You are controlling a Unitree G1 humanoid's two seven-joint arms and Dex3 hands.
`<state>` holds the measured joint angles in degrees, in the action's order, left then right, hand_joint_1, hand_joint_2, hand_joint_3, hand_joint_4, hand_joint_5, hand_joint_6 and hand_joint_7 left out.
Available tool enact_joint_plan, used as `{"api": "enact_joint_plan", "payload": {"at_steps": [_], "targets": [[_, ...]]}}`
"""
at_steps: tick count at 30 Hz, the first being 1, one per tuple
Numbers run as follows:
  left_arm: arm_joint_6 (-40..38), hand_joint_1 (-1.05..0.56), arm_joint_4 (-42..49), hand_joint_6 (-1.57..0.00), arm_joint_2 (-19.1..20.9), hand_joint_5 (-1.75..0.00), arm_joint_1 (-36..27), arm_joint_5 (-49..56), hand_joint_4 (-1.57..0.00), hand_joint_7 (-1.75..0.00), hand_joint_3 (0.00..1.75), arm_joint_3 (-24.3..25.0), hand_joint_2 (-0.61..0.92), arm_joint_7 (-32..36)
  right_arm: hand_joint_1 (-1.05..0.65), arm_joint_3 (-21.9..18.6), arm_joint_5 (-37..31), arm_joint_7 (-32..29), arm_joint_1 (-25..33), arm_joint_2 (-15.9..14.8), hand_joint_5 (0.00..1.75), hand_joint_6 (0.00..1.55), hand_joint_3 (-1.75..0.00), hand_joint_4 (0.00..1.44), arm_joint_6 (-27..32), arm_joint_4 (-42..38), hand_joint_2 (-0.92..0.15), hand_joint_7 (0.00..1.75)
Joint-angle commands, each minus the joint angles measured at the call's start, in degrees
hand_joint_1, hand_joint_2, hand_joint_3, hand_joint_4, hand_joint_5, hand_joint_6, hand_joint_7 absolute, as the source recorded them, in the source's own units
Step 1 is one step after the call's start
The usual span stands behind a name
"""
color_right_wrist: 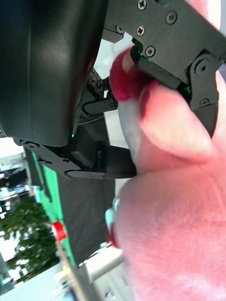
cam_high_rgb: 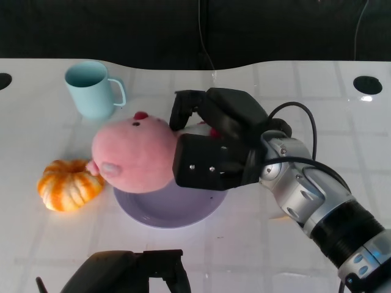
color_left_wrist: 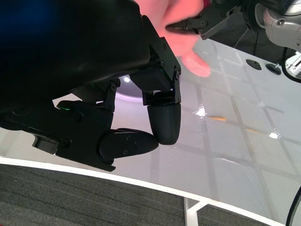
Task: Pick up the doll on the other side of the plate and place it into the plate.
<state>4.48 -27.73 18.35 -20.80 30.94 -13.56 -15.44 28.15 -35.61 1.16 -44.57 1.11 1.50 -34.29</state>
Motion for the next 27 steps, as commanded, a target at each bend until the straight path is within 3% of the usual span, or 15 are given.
{"api": "enact_joint_plan", "payload": {"at_steps": [1,2,3,5,10,12,17,23,27], "targets": [[0.2,-0.27,-0.5,-0.68,0.8,-1.52,0.2,-0.1,-0.67,-1.22,0.47,0.4,0.85,0.3,-0.34,0.2,-0.6,3.4,-1.0,-2.0,1.12,0.83,-0.28,0.76,2.2,2.8,-0.82,0.23],[0.3,-0.27,-0.4,-0.69,0.8,-1.52,0.2,-0.2,-0.68,-1.22,0.47,0.5,0.85,0.3,-0.38,0.2,-0.8,4.2,-0.9,-2.4,0.87,0.8,-0.19,0.74,2.6,3.4,-0.88,0.11],[0.1,-0.27,-0.5,-0.69,0.8,-1.52,0.2,-0.2,-0.68,-1.22,0.47,0.5,0.85,0.2,-0.4,0.5,-1.2,5.3,-0.8,-3.2,0.77,0.78,-0.16,0.72,3.1,4.2,-0.9,0.07],[-0.1,-0.28,-0.5,-0.69,0.9,-1.51,0.2,-0.2,-0.68,-1.21,0.46,0.5,0.86,0.0,-0.51,0.6,-1.4,8.0,-0.5,-4.5,0.56,0.62,-0.19,0.49,4.0,6.0,-0.92,0.01],[0.1,-0.28,-0.3,-0.69,1.2,-1.51,0.4,0.1,-0.68,-1.22,0.46,0.6,0.86,0.0,-0.75,0.9,-1.7,15.3,0.7,-7.9,0.34,0.2,-0.23,0.15,6.6,13.3,-0.92,0.0],[0.1,-0.28,-0.2,-0.69,1.2,-1.51,0.5,0.1,-0.68,-1.22,0.45,0.6,0.86,0.1,-0.84,1.2,-2.2,17.6,0.9,-9.0,0.3,0.1,-0.25,0.06,7.4,15.9,-0.92,0.0],[0.8,-0.27,0.4,-0.69,1.3,-1.51,0.6,-0.2,-0.68,-1.22,0.45,0.6,0.86,0.6,-0.97,0.9,-2.0,23.3,2.0,-11.6,0.3,0.03,-0.28,0.01,9.1,22.8,-0.92,0.0],[-1.0,-0.27,-0.7,-0.68,1.0,-1.52,0.4,0.9,-0.67,-1.22,0.45,0.1,0.88,-0.1,-0.97,-1.6,-0.2,27.8,6.3,-15.6,0.32,0.04,-0.27,0.01,9.3,32.3,-0.92,0.01],[-2.0,-0.28,-1.6,-0.68,0.9,-1.53,0.5,1.0,-0.66,-1.22,0.44,-0.2,0.88,-0.5,-0.92,-5.1,1.7,28.9,11.7,-19.4,0.37,0.07,-0.27,0.08,9.0,40.2,-0.92,0.02]]}}
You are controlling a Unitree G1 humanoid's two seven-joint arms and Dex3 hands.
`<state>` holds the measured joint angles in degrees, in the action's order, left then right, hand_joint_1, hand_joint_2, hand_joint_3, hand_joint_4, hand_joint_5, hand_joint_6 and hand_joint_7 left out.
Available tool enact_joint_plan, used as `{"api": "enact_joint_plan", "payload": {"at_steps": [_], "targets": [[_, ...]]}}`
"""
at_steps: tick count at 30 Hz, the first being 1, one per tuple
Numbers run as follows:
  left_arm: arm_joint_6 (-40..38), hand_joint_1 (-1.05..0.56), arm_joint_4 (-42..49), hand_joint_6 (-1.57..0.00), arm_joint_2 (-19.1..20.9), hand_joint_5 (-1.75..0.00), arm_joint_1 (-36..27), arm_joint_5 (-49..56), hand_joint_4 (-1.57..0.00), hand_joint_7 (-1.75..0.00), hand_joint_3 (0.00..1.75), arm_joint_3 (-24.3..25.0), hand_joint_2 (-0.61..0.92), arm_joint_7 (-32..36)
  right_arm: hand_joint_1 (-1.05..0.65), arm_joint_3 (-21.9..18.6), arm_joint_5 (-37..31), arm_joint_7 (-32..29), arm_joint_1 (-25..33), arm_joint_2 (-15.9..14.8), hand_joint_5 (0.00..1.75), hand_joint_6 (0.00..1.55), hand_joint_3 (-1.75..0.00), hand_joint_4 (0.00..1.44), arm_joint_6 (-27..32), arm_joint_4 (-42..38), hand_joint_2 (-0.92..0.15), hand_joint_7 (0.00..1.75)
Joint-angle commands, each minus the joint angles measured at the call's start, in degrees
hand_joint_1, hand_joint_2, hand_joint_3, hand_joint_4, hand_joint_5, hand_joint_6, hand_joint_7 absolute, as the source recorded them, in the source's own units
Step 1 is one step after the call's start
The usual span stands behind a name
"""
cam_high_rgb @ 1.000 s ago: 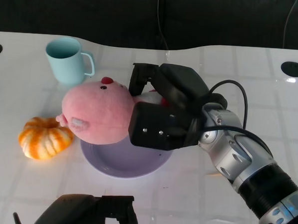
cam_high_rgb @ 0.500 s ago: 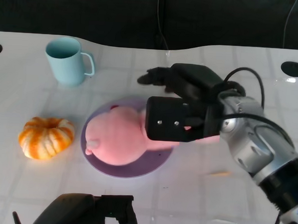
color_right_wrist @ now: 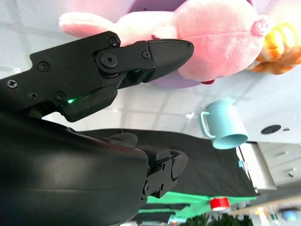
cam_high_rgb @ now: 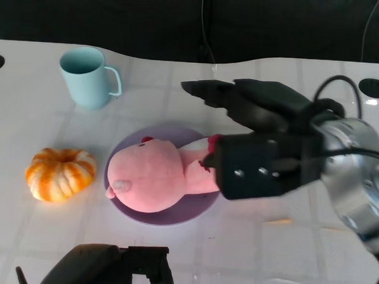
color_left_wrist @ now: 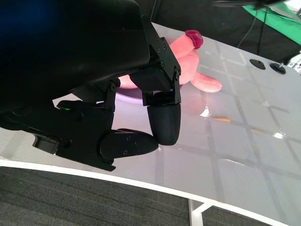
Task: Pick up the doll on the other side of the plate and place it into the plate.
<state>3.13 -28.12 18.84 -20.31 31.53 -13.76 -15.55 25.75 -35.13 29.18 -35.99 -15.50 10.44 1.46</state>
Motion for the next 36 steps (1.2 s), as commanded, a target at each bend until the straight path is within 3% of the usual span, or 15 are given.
{"api": "enact_joint_plan", "payload": {"at_steps": [1,5,10,16,18,20,21,22,23,26,30,36], "targets": [[-0.6,-0.27,-1.2,-0.68,0.4,-1.53,0.1,0.5,-0.66,-1.22,0.44,-0.1,0.88,-0.2,-0.91,-3.3,1.6,1.1,4.2,-3.4,0.38,0.08,-0.26,0.09,0.2,5.7,-0.92,0.03],[-1.2,-0.28,-1.5,-0.69,0.3,-1.53,0.4,0.8,-0.67,-1.21,0.45,-0.5,0.87,-0.3,-0.87,-7.0,4.1,1.3,10.6,-6.5,0.41,0.11,-0.26,0.12,-0.8,11.3,-0.92,0.04],[-1.4,-0.28,-1.6,-0.69,0.6,-1.53,0.8,1.0,-0.66,-1.21,0.44,-0.7,0.87,-0.4,-0.7,-13.4,10.8,-0.3,20.7,-10.0,0.5,0.28,-0.17,0.29,-7.3,15.5,-0.92,0.11],[-1.6,-0.29,-1.6,-0.69,0.8,-1.51,0.9,0.8,-0.66,-1.2,0.44,-0.5,0.87,-0.3,-0.46,-18.4,15.4,-4.6,29.7,-9.8,0.59,0.49,-0.09,0.49,-13.2,17.2,-0.92,0.18],[-1.2,-0.3,-1.3,-0.69,1.1,-1.51,0.9,0.5,-0.66,-1.2,0.43,-0.4,0.89,-0.2,-0.19,-20.0,17.6,-5.9,33.2,-8.8,0.77,0.73,-0.1,0.74,-13.7,18.2,-0.91,0.3],[-0.6,-0.31,-1.0,-0.69,1.5,-1.52,0.9,0.0,-0.66,-1.22,0.42,-0.1,0.89,-0.1,-0.11,-20.9,18.4,-6.3,35.9,-8.7,0.99,0.81,-0.21,0.8,-13.2,19.8,-0.88,0.44],[-0.4,-0.31,-0.9,-0.68,1.7,-1.53,0.9,-0.3,-0.66,-1.23,0.42,0.1,0.9,-0.1,-0.09,-21.2,18.4,-6.4,37.0,-8.8,1.1,0.81,-0.36,0.81,-12.8,20.9,-0.82,0.57],[-0.3,-0.31,-0.8,-0.67,1.8,-1.53,0.7,-0.5,-0.65,-1.24,0.41,0.3,0.9,0.0,-0.06,-21.5,18.4,-6.3,38.2,-8.9,1.26,0.78,-0.66,0.8,-12.0,22.3,-0.7,0.81],[-0.1,-0.32,-0.8,-0.67,1.9,-1.53,0.6,-0.8,-0.65,-1.24,0.41,0.5,0.91,0.1,-0.04,-21.7,18.4,-6.1,39.2,-8.9,1.37,0.75,-0.84,0.8,-11.3,23.6,-0.62,0.96],[0.1,-0.31,-0.9,-0.66,2.1,-1.53,-0.2,-1.4,-0.65,-1.25,0.39,1.2,0.91,0.2,0.0,-22.3,18.2,-5.6,42.4,-9.5,1.55,0.77,-1.12,0.84,-9.6,27.6,-0.5,1.19],[1.2,-0.3,-0.2,-0.67,2.8,-1.55,-0.4,-2.0,-0.66,-1.26,0.37,2.1,0.91,0.3,0.05,-22.2,16.1,-6.4,46.6,-9.7,1.66,0.82,-1.33,0.91,-9.3,30.8,-0.34,1.31],[3.0,-0.29,1.2,-0.66,3.2,-1.55,-0.5,-2.6,-0.65,-1.26,0.36,2.8,0.91,0.6,0.05,-20.5,12.7,-8.7,47.1,-9.3,1.69,0.86,-1.29,0.92,-12.0,26.3,-0.32,1.29]]}}
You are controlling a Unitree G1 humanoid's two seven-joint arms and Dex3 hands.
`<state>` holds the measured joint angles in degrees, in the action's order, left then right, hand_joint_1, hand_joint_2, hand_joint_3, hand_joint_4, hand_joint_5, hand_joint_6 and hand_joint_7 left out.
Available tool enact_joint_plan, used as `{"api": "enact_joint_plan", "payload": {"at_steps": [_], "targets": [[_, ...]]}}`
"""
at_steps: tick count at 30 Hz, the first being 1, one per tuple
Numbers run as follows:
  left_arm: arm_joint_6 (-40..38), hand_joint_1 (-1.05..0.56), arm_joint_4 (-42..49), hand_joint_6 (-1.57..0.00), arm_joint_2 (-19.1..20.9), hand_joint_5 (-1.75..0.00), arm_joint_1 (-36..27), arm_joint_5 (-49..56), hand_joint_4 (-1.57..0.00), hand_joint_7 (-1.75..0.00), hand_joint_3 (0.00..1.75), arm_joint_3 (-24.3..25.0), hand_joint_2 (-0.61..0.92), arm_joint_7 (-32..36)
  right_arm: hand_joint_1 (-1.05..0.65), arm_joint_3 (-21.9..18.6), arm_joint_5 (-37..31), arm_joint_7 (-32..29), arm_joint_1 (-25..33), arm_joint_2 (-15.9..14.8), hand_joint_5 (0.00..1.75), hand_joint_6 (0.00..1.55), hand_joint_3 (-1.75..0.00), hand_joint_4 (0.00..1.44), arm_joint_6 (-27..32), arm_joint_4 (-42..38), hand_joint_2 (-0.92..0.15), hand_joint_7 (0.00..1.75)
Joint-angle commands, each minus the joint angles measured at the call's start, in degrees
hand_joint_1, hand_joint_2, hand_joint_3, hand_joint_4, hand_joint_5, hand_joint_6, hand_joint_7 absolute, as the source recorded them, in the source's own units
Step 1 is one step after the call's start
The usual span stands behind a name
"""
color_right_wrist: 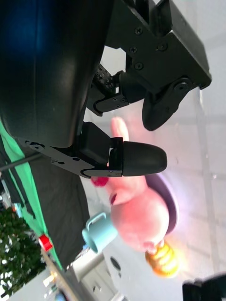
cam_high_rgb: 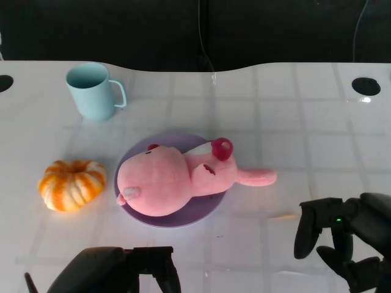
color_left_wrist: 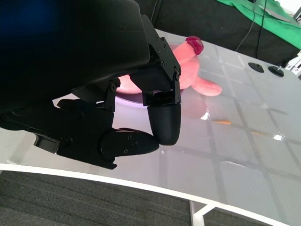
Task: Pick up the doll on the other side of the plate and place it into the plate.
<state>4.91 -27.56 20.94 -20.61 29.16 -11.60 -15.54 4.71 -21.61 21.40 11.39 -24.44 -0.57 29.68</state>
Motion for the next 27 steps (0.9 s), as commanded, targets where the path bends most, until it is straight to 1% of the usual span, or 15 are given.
{"api": "enact_joint_plan", "payload": {"at_steps": [1,5,9,13,15,21,27], "targets": [[1.3,-0.29,0.7,-0.66,1.2,-1.55,-0.2,0.0,-0.66,-1.26,0.36,0.7,0.9,0.6,0.05,0.9,-1.1,-1.3,-0.6,-0.1,1.69,0.87,-1.29,0.93,-1.2,-2.9,-0.32,1.29],[1.5,-0.29,0.9,-0.68,1.1,-1.57,-0.1,0.1,-0.65,-1.21,0.34,0.8,0.91,0.7,0.05,1.6,-0.9,-1.9,-1.5,0.4,1.71,0.86,-1.28,0.91,-1.1,-6.4,-0.32,1.34],[2.3,-0.28,1.7,-0.68,0.8,-1.58,0.0,-0.6,-0.65,-1.22,0.34,0.9,0.92,1.0,0.03,1.6,0.2,-1.6,-2.5,0.4,1.72,0.82,-1.25,0.88,-1.2,-8.6,-0.35,1.37],[2.3,-0.29,2.2,-0.67,0.8,-1.58,0.4,-0.2,-0.65,-1.24,0.34,1.0,0.92,1.1,0.0,2.4,0.1,-1.2,-2.9,0.4,1.72,0.81,-1.18,0.86,-0.8,-9.0,-0.39,1.34],[2.5,-0.29,2.6,-0.67,0.8,-1.58,0.5,-0.4,-0.65,-1.24,0.34,1.1,0.92,1.2,0.0,2.8,-0.1,-1.3,-3.1,0.3,1.71,0.81,-1.17,0.86,-1.0,-9.5,-0.4,1.33],[3.0,-0.28,3.5,-0.67,0.9,-1.59,0.9,-1.5,-0.65,-1.26,0.36,1.6,0.92,1.3,-0.02,3.8,-0.6,-1.5,-3.6,0.4,1.73,0.82,-1.18,0.84,-0.5,-9.9,-0.39,1.3],[2.7,-0.27,3.7,-0.67,0.8,-1.58,1.1,-2.6,-0.66,-1.25,0.37,2.4,0.91,1.0,-0.04,4.4,-1.4,-1.5,-4.4,0.5,1.74,0.81,-1.2,0.84,0.6,-9.6,-0.39,1.34]]}}
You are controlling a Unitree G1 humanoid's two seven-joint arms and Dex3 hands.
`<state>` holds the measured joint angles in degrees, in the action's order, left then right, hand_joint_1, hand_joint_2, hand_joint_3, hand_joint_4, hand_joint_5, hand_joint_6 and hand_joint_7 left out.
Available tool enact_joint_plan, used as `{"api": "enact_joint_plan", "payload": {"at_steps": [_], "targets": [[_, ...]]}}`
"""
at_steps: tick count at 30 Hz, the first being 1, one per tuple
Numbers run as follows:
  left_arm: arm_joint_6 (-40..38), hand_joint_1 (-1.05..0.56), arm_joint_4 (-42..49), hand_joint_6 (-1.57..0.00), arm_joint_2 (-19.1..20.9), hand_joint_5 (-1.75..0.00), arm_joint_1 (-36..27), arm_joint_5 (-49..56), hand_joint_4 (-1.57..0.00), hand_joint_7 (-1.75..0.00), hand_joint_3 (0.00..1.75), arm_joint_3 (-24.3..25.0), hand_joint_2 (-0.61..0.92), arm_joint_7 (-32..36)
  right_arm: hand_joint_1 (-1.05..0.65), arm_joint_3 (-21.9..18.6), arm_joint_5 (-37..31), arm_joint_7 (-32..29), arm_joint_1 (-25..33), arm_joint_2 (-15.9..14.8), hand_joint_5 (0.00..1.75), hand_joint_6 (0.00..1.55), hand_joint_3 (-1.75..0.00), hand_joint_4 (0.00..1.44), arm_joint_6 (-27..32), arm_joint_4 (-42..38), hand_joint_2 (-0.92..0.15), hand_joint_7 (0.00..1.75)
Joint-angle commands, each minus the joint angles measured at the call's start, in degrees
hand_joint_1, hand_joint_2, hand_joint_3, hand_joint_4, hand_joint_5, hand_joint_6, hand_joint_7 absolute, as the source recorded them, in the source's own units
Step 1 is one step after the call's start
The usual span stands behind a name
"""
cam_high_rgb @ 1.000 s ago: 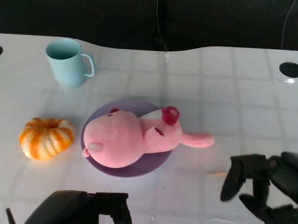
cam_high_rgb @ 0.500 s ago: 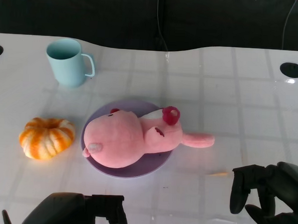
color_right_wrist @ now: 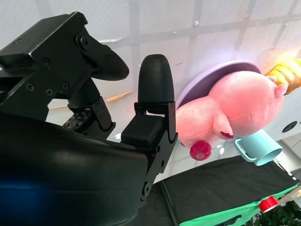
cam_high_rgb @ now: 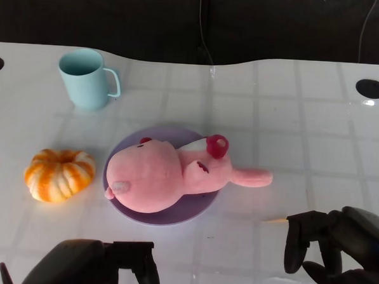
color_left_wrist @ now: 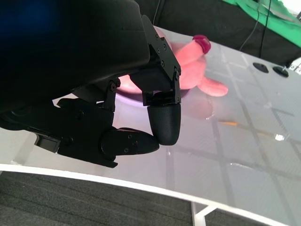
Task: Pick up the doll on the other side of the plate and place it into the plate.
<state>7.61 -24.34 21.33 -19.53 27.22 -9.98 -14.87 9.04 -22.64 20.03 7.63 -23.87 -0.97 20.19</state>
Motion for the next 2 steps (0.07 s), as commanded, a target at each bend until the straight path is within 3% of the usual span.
{"api": "enact_joint_plan", "payload": {"at_steps": [1,2], "targets": [[-0.2,-0.27,0.5,-0.67,0.2,-1.58,0.1,-1.2,-0.66,-1.24,0.37,0.9,0.91,0.2,-0.04,0.2,-0.5,-0.1,-0.7,0.0,1.74,0.81,-1.2,0.83,1.3,0.0,-0.39,1.34],[-0.5,-0.27,0.5,-0.67,0.1,-1.58,0.2,-1.7,-0.66,-1.24,0.37,1.0,0.91,0.1,-0.04,0.2,-0.5,0.0,-0.8,0.0,1.74,0.8,-1.19,0.83,1.6,0.1,-0.39,1.34]]}}
